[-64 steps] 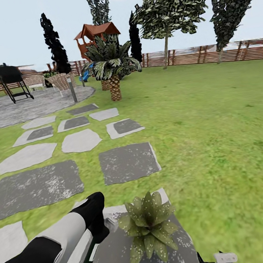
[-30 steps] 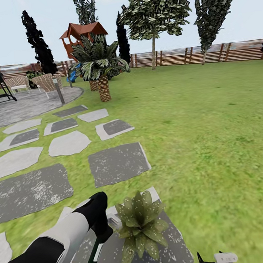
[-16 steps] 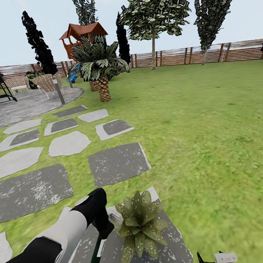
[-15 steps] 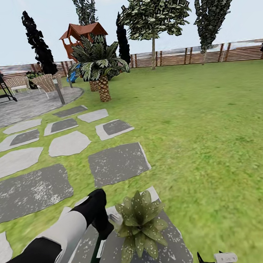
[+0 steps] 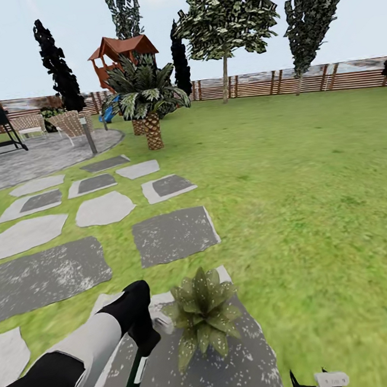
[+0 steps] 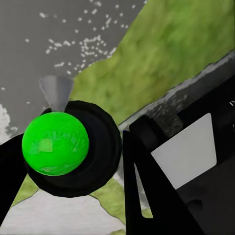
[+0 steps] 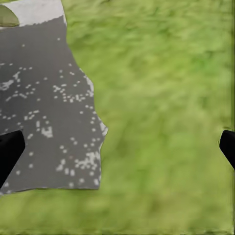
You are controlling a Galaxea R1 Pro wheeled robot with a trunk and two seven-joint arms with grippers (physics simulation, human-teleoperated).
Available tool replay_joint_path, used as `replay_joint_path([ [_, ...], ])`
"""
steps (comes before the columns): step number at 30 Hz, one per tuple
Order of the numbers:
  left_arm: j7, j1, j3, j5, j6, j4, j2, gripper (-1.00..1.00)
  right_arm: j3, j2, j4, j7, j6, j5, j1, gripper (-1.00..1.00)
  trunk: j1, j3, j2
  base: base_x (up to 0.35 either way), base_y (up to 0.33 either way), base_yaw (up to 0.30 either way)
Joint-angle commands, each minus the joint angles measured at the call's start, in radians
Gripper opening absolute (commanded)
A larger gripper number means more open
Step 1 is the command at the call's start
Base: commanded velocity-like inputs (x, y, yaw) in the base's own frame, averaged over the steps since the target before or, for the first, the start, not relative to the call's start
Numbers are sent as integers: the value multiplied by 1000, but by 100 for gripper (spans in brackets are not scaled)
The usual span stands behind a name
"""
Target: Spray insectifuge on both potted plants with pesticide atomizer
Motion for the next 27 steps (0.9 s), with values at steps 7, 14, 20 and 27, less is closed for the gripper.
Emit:
replay_joint_path([
  [7, 6, 0, 7, -14, 7, -11, 19, -100, -9, 0, 1, 2, -3, 10, -1, 100, -1, -1, 0, -324, 85, 0],
  [14, 13, 1, 44, -6, -37, -77, 87, -100, -9, 2, 1, 3, -2, 11, -1, 100, -1, -1, 0, -218, 242, 0],
  [20, 14, 29, 273, -7, -260, -118, 156, -100, -7, 3, 1, 5, -2, 12, -1, 100, -1, -1, 0, -198, 255, 0],
  [27, 14, 124, 540, -5, -633, -120, 160, -100, -7, 12, 1, 13, -2, 15, -1, 100, -1, -1, 0, -191, 261, 0],
])
